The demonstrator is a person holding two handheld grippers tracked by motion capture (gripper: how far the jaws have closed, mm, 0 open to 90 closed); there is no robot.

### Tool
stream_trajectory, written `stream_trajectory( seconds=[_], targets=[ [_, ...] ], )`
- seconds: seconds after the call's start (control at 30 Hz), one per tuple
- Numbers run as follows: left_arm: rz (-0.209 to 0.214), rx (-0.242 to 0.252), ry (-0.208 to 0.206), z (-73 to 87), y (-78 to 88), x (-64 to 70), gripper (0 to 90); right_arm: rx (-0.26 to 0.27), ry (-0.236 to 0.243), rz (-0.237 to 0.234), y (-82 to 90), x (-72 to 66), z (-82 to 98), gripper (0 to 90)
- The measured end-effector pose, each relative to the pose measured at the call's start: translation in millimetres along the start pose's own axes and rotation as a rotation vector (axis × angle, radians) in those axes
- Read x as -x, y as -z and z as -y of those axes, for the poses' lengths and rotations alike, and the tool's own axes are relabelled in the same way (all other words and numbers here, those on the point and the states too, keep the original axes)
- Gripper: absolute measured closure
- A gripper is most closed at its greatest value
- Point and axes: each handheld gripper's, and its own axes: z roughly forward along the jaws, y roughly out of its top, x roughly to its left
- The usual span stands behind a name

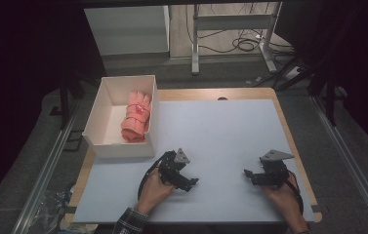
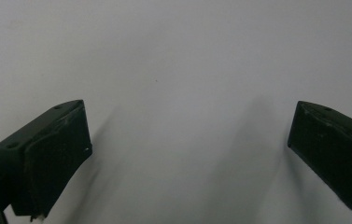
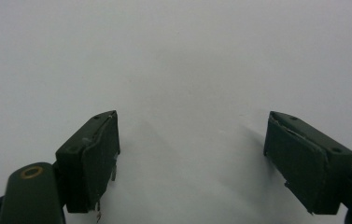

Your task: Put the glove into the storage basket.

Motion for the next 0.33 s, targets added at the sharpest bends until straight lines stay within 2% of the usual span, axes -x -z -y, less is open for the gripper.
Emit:
stream_trajectory(
  seconds=[0.03,0.1,0.33],
  targets=[
    [-0.005,-0.012,-0.003,0.7,-2.4,0.6,0.0,0.000,0.000,0.000,0.0,0.0,0.0,18.7],
    [0.005,0.003,0.009,2.6,-3.5,-0.6,0.0,0.000,0.000,0.000,0.0,0.0,0.0,18.7],
    [0.005,0.018,0.005,4.8,-3.9,-0.2,0.0,-0.001,-0.003,0.000,0.0,0.1,0.2,18.6]
  ],
)
